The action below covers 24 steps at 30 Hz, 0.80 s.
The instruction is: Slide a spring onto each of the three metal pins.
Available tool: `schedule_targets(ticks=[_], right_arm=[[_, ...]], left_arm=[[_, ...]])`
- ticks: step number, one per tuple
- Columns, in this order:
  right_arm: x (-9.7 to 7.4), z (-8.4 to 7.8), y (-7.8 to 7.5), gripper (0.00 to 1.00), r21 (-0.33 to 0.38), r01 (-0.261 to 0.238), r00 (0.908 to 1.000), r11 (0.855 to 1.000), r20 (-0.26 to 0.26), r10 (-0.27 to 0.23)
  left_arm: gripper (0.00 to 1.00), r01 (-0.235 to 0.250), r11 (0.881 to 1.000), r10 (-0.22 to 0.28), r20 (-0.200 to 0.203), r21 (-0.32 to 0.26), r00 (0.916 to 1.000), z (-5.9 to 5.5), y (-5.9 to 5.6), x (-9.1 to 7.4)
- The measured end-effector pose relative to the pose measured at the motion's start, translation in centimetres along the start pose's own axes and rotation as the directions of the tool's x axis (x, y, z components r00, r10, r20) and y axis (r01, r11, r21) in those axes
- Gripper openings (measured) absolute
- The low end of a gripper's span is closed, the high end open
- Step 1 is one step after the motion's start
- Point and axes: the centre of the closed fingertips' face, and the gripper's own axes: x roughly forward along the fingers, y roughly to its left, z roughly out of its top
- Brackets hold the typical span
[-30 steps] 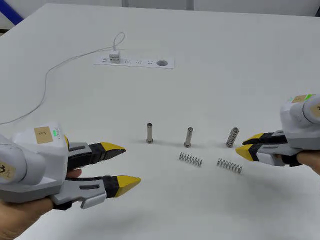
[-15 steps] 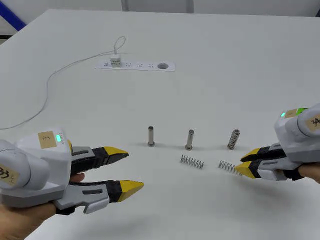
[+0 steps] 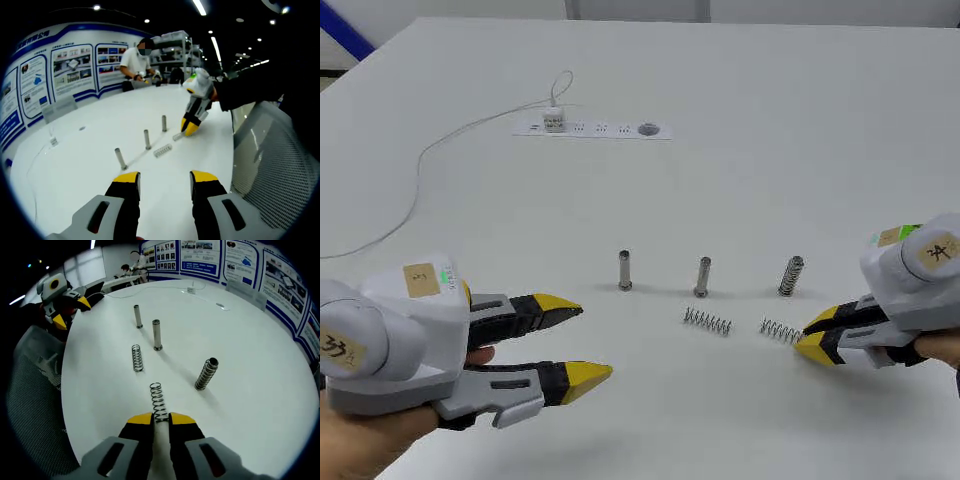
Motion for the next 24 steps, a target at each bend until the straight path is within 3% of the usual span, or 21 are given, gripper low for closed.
schedule_targets(ticks=[8,24], right_arm=[[-0.1,0.0,0.1,0.12,-0.005,0.0,1.0,1.0,-0.009,0.0],[-1.8,0.9,1.2,0.11,0.004,0.0,0.9997,1.0,-0.024,0.001]], left_arm=[[0.41,0.01,1.0,-0.009,-0.003,0.008,0.9999,0.0,-0.2,0.1],[0.4,0.116,0.989,-0.111,-0.065,0.095,0.9917,-0.8,-0.8,2.6]])
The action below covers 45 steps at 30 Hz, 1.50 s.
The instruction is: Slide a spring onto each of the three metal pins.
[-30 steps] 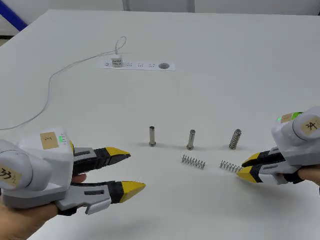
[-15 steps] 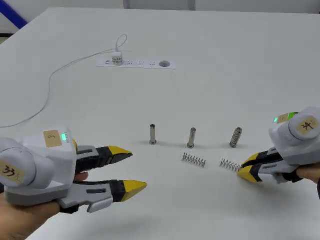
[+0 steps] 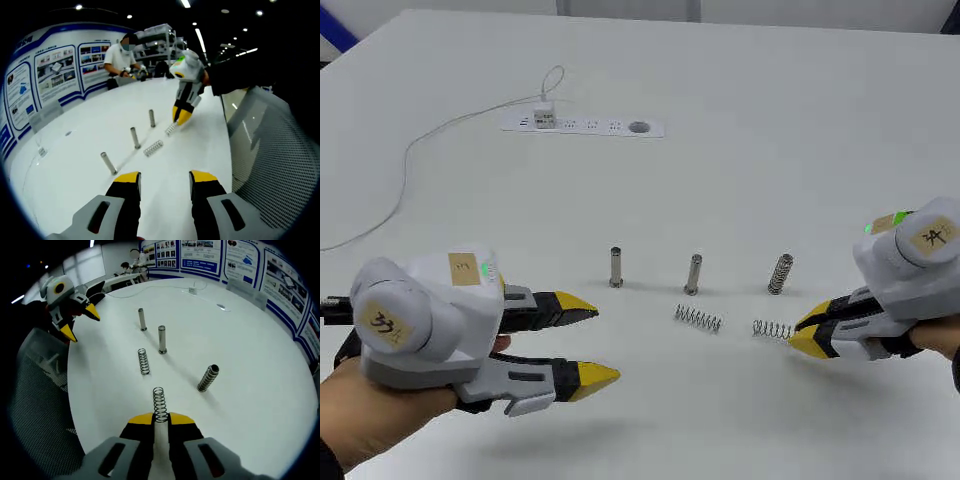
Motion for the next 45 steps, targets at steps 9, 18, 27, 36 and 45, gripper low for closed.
schedule_targets(ticks=[9,18,27,36,45], right_arm=[[-1.3,2.9,2.4,0.11,-0.068,-0.036,0.9992,0.997,0.013,0.037],[-0.9,5.8,6.3,0.11,-0.152,-0.13,0.9913,0.98,0.003,0.132],[0.0,7.4,9.4,0.11,-0.23,-0.194,0.981,0.954,-0.034,0.191],[0.3,8.2,11.1,0.11,-0.266,-0.228,0.9737,0.937,-0.052,0.222],[0.1,8.8,11.8,0.11,-0.274,-0.24,0.9705,0.931,-0.05,0.236]], left_arm=[[0.4,0.053,0.998,-0.053,-0.009,0.032,0.9986,0.2,-0.7,1.5],[0.39,0.076,0.996,-0.076,-0.002,0.044,0.9971,0.5,-1.2,2.1],[0.38,0.107,0.992,-0.106,-0.013,0.069,0.9942,0.8,-2.1,2.9],[0.3,0.127,0.985,-0.126,-0.016,0.12,0.9919,1.2,-2.9,3.4],[0.16,0.117,0.983,-0.116,-0.02,0.142,0.9931,1.2,-2.8,3.5]])
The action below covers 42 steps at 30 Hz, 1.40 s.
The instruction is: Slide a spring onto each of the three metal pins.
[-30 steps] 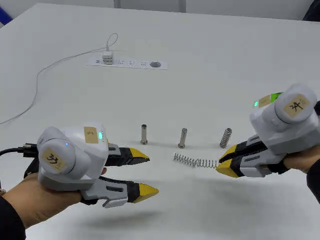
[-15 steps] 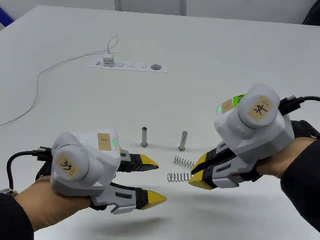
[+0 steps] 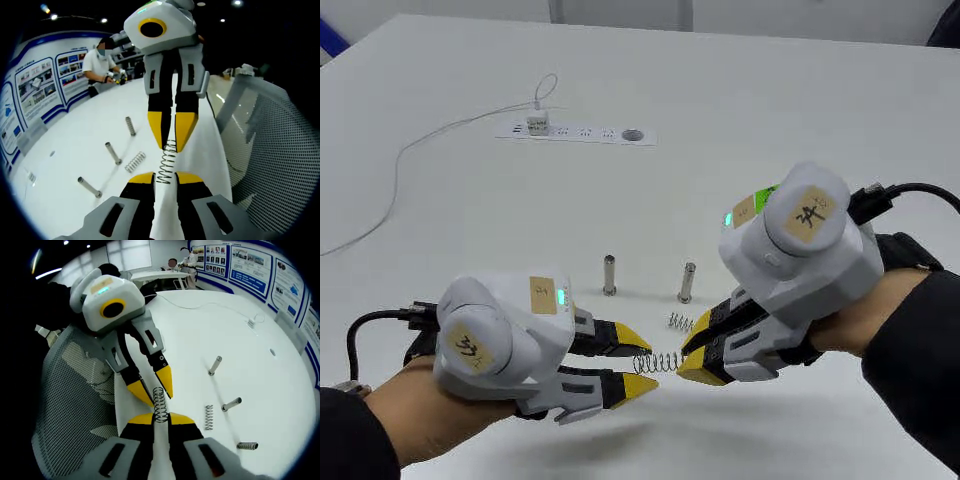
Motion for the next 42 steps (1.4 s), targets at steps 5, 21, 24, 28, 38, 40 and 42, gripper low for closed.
schedule_targets(ticks=[5,21,24,28,38,40,42], right_arm=[[-0.4,0.8,0.2,0.11,-0.01,0.007,0.9999,1.0,0.015,-0.007],[-0.8,4.2,0.7,0.11,-0.057,0.034,0.9945,0.998,0.101,-0.028],[-0.7,4.5,0.9,0.12,-0.066,0.032,0.993,0.997,0.115,-0.024],[-0.6,4.6,0.7,0.13,-0.066,0.039,0.9909,0.997,0.132,-0.03],[-0.7,4.4,0.7,0.14,-0.055,0.044,0.9894,0.997,0.141,-0.036],[-0.7,4.5,0.6,0.12,-0.057,0.049,0.988,0.997,0.149,-0.04],[-0.7,4.6,0.6,0.12,-0.058,0.053,0.9868,0.997,0.156,-0.043]], left_arm=[[0.12,-0.003,1.0,0.003,0.003,0.001,1.0,0.0,0.0,-0.1],[0.11,-0.003,1.0,0.003,0.025,-0.022,0.9997,0.5,0.0,-0.1],[0.11,-0.003,1.0,0.004,0.031,-0.028,0.9995,0.6,0.0,-0.2],[0.11,-0.009,0.999,0.012,0.05,-0.051,0.9987,0.7,0.2,-0.3],[0.11,-0.009,0.996,0.015,0.073,-0.087,0.9972,1.0,0.3,-0.3],[0.11,-0.009,0.995,0.017,0.08,-0.096,0.9967,1.1,0.4,-0.4],[0.11,-0.01,0.995,0.018,0.081,-0.099,0.9965,1.1,0.4,-0.4]])
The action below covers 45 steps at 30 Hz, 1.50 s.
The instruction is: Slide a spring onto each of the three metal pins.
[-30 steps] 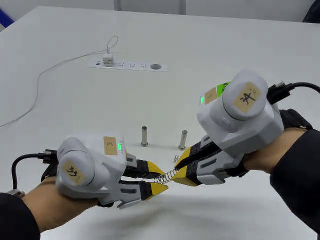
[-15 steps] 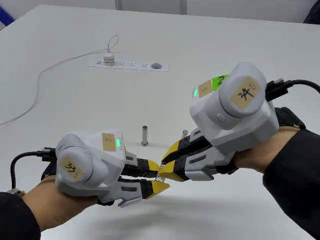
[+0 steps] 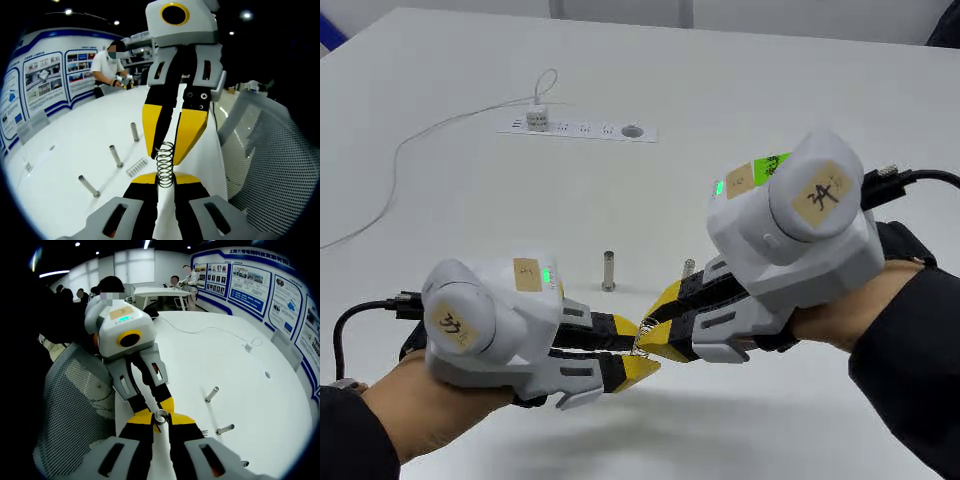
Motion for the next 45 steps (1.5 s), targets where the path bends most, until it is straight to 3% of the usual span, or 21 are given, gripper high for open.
schedule_targets(ticks=[5,10,13,23,37,45], right_arm=[[-0.2,0.7,-0.2,0.12,0.013,0.003,0.9996,1.0,0.029,-0.004],[-0.2,0.6,-0.2,0.12,0.012,0.005,0.9996,1.0,0.026,-0.005],[-0.2,0.5,-0.3,0.12,0.015,0.008,0.9997,1.0,0.023,-0.008],[-1.3,0.1,-1.8,0.12,0.048,0.047,0.9985,0.998,0.024,-0.049],[-3.4,-0.6,-5.4,0.12,0.109,0.143,0.9884,0.984,0.037,-0.148],[-4.4,-1.0,-8.2,0.12,0.151,0.218,0.9725,0.964,0.05,-0.227]], left_arm=[[0.11,0.005,0.998,-0.002,0.045,-0.056,0.999,0.7,0.2,-0.2],[0.12,0.003,0.999,-0.001,0.04,-0.042,0.9992,0.7,0.1,-0.2],[0.19,-0.004,0.999,0.005,0.035,-0.043,0.9994,0.6,0.2,-0.3],[0.33,-0.071,0.994,0.076,0.052,-0.088,0.9958,0.4,2.1,-2.2],[0.5,-0.191,0.966,0.206,0.072,-0.176,0.9758,-0.4,4.0,-5.8],[0.6,-0.248,0.946,0.267,0.071,-0.207,0.961,-1.0,4.3,-7.3]])
